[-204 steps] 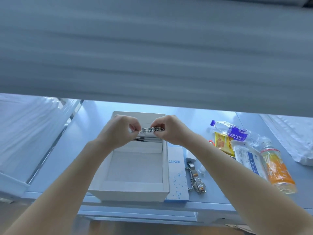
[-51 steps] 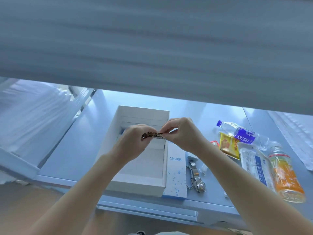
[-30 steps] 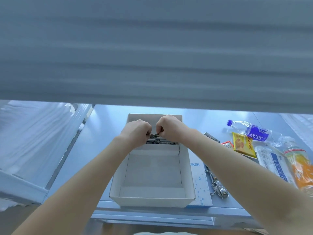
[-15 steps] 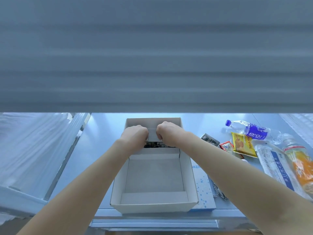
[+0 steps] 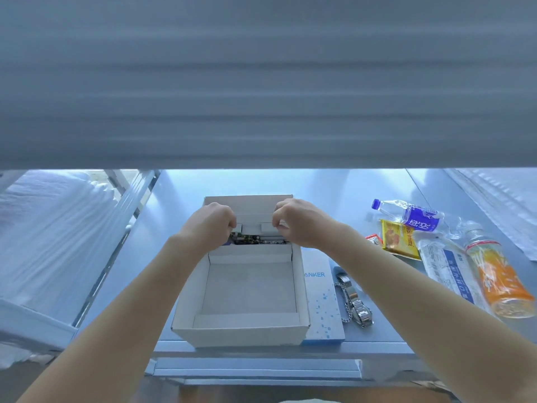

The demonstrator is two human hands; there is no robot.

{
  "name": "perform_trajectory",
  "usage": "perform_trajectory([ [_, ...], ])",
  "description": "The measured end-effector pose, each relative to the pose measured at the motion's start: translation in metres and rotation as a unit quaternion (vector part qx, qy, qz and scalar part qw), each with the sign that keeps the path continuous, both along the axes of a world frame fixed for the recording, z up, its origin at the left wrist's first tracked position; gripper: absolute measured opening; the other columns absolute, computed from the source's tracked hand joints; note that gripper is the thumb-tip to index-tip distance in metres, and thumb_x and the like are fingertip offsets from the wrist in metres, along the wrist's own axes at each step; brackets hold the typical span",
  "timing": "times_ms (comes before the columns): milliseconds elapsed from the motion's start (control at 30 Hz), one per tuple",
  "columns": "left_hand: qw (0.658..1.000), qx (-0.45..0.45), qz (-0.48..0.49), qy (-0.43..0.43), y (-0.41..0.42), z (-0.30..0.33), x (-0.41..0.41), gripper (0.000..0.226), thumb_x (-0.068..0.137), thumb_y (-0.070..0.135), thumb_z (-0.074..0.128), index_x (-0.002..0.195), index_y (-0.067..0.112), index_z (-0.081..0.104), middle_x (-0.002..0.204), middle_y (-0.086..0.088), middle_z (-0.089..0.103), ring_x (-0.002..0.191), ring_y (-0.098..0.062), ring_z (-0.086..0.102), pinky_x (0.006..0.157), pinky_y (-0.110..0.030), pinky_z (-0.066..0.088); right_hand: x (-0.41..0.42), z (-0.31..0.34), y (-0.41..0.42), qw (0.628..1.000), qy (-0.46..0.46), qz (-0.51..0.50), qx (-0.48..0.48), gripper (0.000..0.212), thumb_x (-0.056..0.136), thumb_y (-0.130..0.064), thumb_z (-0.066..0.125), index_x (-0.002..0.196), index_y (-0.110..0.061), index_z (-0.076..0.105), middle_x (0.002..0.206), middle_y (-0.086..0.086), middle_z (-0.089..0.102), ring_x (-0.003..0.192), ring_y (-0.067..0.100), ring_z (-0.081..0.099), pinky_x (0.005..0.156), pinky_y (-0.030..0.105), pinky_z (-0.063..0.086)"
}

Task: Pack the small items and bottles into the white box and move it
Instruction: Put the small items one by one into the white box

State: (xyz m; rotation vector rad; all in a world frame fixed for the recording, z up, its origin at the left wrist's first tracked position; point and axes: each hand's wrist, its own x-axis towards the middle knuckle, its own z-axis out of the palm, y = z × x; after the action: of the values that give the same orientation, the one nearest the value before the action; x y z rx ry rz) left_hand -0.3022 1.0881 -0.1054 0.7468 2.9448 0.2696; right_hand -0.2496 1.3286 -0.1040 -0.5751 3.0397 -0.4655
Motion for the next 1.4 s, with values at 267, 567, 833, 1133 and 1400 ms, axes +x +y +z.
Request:
perform_trajectory([
  [267, 0.995, 0.086, -0.017, 0.038, 0.028, 0.012, 0.037, 0.023, 0.096, 0.009, 0.055, 0.102, 0.013, 0.078, 0.101, 0.0, 0.074, 0.098, -0.024, 0.066, 0.086, -0.037, 0.053, 0.032, 0.0, 0.047, 0.992, 0.085, 0.013, -0.096, 0.012, 0.096, -0.013, 0.067, 0.102, -0.01, 0.077, 0.116, 0.0, 0.072, 0.112, 0.02, 0.063, 0.1, 0.032, 0.047],
  [567, 0.981, 0.158, -0.083, 0.08, 0.115, 0.015, 0.07, 0.023, 0.095, 0.011, 0.063, 0.116, 0.015, 0.073, 0.113, 0.001, 0.07, 0.104, -0.02, 0.065, 0.091, -0.036, 0.052, 0.069, -0.002, 0.117, 0.992, 0.068, -0.042, -0.096, 0.017, 0.095, -0.014, 0.067, 0.109, -0.014, 0.076, 0.12, -0.003, 0.072, 0.104, 0.014, 0.063, 0.09, 0.027, 0.045],
  [833, 0.981, 0.138, -0.133, 0.036, 0.186, -0.001, 0.099, 0.021, 0.096, 0.015, 0.064, 0.116, 0.018, 0.072, 0.119, 0.002, 0.068, 0.111, -0.02, 0.061, 0.094, -0.038, 0.051, 0.105, -0.015, 0.178, 0.99, 0.019, -0.101, -0.092, 0.017, 0.092, -0.013, 0.067, 0.104, -0.017, 0.078, 0.11, -0.003, 0.073, 0.101, 0.022, 0.066, 0.088, 0.033, 0.049],
  [1133, 0.991, 0.074, -0.106, -0.022, 0.232, -0.035, 0.127, 0.025, 0.095, 0.023, 0.063, 0.119, 0.021, 0.07, 0.123, 0.003, 0.066, 0.117, -0.021, 0.058, 0.097, -0.036, 0.048, 0.126, -0.042, 0.211, 0.989, -0.039, -0.11, -0.094, 0.02, 0.093, -0.014, 0.068, 0.111, -0.014, 0.077, 0.114, 0.0, 0.073, 0.107, 0.022, 0.064, 0.096, 0.034, 0.046],
  [1400, 0.995, 0.005, -0.077, -0.059, 0.261, -0.067, 0.151, 0.031, 0.097, 0.031, 0.06, 0.127, 0.025, 0.065, 0.124, 0.002, 0.061, 0.116, -0.022, 0.059, 0.091, -0.037, 0.051, 0.151, -0.06, 0.235, 0.989, -0.071, -0.094, -0.09, 0.025, 0.088, -0.006, 0.067, 0.108, -0.019, 0.075, 0.109, -0.006, 0.067, 0.113, 0.017, 0.058, 0.095, 0.033, 0.047],
])
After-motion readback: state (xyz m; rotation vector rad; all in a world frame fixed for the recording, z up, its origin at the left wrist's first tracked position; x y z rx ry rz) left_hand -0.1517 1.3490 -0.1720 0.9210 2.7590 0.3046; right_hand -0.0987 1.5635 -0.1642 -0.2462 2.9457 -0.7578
